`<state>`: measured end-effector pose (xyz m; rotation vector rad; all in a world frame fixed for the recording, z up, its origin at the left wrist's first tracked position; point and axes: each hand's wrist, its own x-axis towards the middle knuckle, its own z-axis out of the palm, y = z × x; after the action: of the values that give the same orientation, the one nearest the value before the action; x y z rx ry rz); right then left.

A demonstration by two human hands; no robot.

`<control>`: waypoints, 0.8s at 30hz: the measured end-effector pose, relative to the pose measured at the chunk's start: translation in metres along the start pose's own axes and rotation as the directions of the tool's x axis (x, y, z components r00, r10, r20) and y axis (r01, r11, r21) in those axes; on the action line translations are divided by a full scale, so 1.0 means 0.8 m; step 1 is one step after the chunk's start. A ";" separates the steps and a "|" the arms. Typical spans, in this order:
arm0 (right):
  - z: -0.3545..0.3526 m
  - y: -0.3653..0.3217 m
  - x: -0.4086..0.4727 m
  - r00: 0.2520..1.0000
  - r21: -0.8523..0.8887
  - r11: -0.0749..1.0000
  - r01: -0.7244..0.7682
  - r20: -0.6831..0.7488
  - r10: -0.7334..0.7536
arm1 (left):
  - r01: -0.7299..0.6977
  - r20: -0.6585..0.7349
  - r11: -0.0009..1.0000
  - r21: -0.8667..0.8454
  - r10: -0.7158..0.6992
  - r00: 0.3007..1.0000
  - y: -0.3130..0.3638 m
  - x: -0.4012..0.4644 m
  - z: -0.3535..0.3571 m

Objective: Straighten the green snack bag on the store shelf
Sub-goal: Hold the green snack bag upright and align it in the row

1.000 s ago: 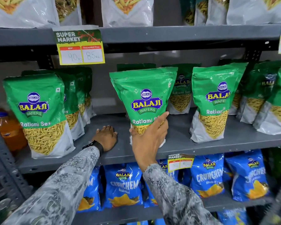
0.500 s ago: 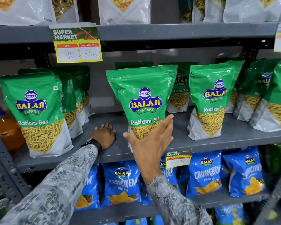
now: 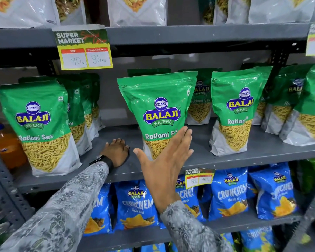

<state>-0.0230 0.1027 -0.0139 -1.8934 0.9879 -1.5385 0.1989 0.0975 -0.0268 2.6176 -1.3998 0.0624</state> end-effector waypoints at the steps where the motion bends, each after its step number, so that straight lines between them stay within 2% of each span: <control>1: -0.007 -0.001 0.000 1.000 0.031 1.000 0.003 -0.005 -0.002 | -0.002 0.000 1.000 0.000 0.002 1.000 0.000 0.000 0.000; 5: -0.041 0.020 -0.011 1.000 0.212 0.977 -0.010 0.007 0.009 | 0.010 0.001 1.000 -0.021 -0.010 1.000 -0.002 0.000 0.001; 7: -0.051 0.034 -0.011 1.000 0.246 0.969 0.003 0.005 -0.005 | 0.009 -0.008 1.000 -0.025 -0.009 1.000 -0.002 0.001 0.002; 14: -0.040 0.049 0.013 0.998 0.203 0.978 0.046 0.029 -0.053 | 0.015 0.006 1.000 -0.020 -0.015 1.000 -0.001 0.001 0.002; 20: -0.006 0.054 0.018 0.988 0.145 0.989 0.029 0.148 -0.051 | 0.020 0.003 1.000 -0.021 -0.020 1.000 0.001 0.000 0.001; 24: 0.013 0.056 0.020 0.990 0.091 0.995 0.046 0.127 -0.058 | 0.027 0.010 0.999 -0.022 -0.027 1.000 0.000 0.001 0.002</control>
<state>-0.0213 0.0622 -0.0404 -1.9437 0.8070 -1.4434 0.1996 0.0967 -0.0284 2.6221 -1.3601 0.0300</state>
